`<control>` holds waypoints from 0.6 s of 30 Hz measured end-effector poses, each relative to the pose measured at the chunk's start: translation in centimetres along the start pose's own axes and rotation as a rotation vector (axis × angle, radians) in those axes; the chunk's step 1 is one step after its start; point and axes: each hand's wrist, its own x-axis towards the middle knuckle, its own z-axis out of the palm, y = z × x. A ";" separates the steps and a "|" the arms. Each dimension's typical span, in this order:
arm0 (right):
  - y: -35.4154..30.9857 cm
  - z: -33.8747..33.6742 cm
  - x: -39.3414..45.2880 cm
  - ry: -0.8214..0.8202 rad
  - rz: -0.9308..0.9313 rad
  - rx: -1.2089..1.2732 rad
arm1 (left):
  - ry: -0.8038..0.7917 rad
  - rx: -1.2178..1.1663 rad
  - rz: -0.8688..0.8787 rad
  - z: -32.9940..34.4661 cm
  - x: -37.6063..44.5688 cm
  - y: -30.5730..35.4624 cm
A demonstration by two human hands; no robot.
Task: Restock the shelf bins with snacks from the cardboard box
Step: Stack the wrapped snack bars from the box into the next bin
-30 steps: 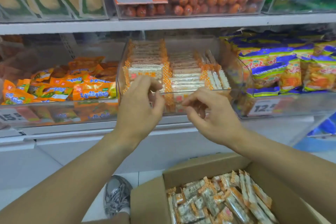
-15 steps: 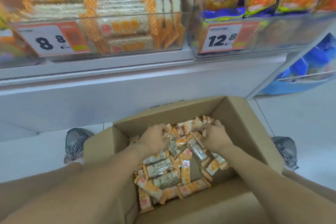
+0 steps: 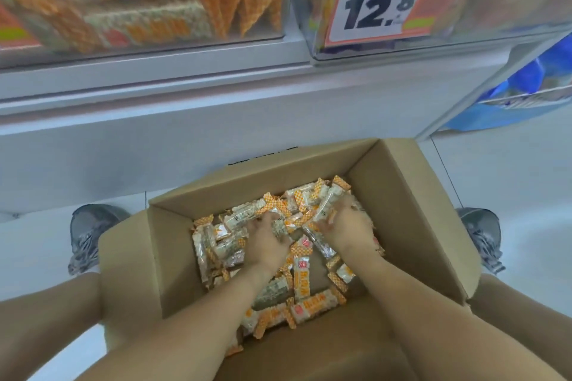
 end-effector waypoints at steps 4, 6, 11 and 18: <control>-0.4 1.5 -0.7 -0.039 0.054 0.226 | 0.038 0.001 -0.055 0.2 -0.8 0.8; -0.4 1.9 -0.9 -0.078 0.070 0.333 | -0.023 -0.007 -0.038 0.2 -0.7 0.9; -1.2 1.6 -0.3 -0.087 0.092 0.585 | -0.287 -0.161 -0.002 0.0 0.7 3.1; -2.2 -1.2 -1.0 -0.251 0.171 0.906 | -0.398 -0.260 0.092 -2.2 -1.3 5.5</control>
